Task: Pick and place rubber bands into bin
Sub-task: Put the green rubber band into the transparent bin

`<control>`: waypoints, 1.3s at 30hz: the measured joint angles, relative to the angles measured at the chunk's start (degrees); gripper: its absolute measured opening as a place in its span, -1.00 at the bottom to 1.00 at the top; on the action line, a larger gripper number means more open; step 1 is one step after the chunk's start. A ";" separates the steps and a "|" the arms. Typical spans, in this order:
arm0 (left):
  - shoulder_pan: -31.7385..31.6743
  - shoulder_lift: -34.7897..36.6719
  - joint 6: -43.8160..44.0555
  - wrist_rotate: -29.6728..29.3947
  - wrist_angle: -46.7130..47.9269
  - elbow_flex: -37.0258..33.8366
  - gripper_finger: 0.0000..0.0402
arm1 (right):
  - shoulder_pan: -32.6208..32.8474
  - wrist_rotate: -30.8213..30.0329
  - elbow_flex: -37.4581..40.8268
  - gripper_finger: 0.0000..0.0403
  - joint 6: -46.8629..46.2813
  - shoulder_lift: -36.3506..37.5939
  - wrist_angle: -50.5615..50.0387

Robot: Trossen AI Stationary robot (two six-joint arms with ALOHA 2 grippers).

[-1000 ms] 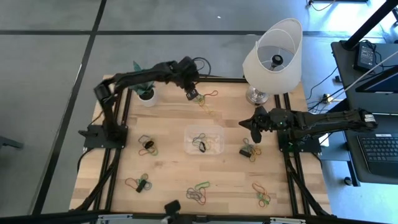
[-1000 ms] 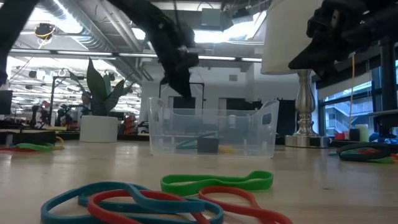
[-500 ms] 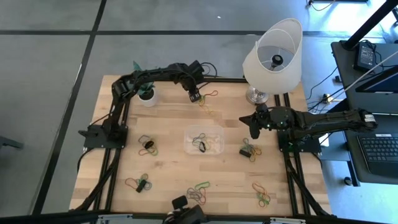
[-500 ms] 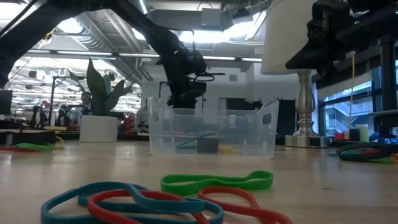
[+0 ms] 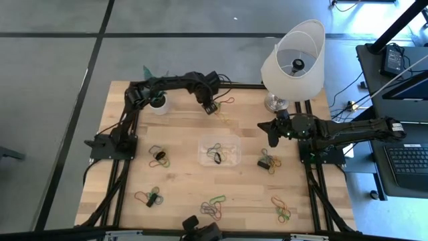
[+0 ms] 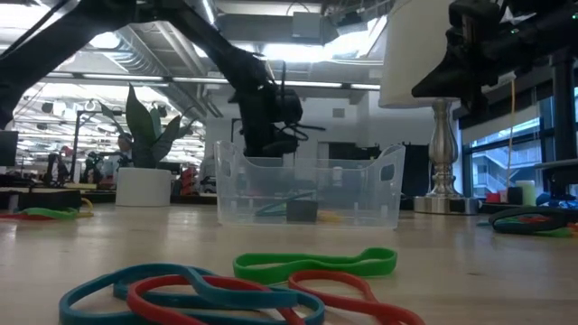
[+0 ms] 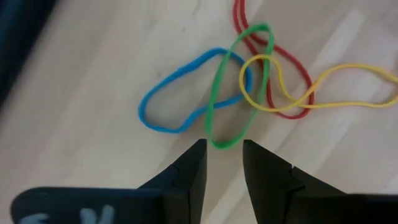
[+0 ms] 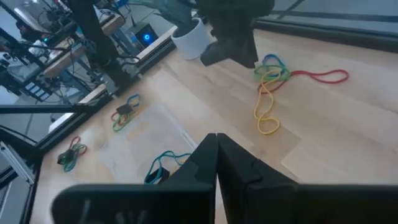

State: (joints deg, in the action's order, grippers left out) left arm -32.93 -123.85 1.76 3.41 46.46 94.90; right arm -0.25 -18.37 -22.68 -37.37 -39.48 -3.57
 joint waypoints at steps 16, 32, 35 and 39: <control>0.93 -2.76 4.57 -2.05 -3.44 -0.03 -0.70 | -0.02 -0.02 0.00 -0.94 -1.62 0.00 0.33; 2.78 3.68 6.48 -2.83 6.52 -0.12 -0.98 | -0.02 -0.02 -0.02 -0.94 -1.31 -0.02 0.33; 3.83 7.08 7.25 -5.46 8.27 -0.10 -0.98 | -0.02 -0.02 -0.02 -0.94 -0.03 -0.02 0.33; 5.55 11.50 8.71 -8.88 9.09 -0.03 -0.98 | -0.02 -0.02 -0.02 -0.94 1.13 -0.04 0.33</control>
State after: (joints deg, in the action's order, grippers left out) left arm -27.38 -112.35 10.47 -5.47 55.54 94.87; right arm -0.27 -18.40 -22.70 -36.24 -39.53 -3.25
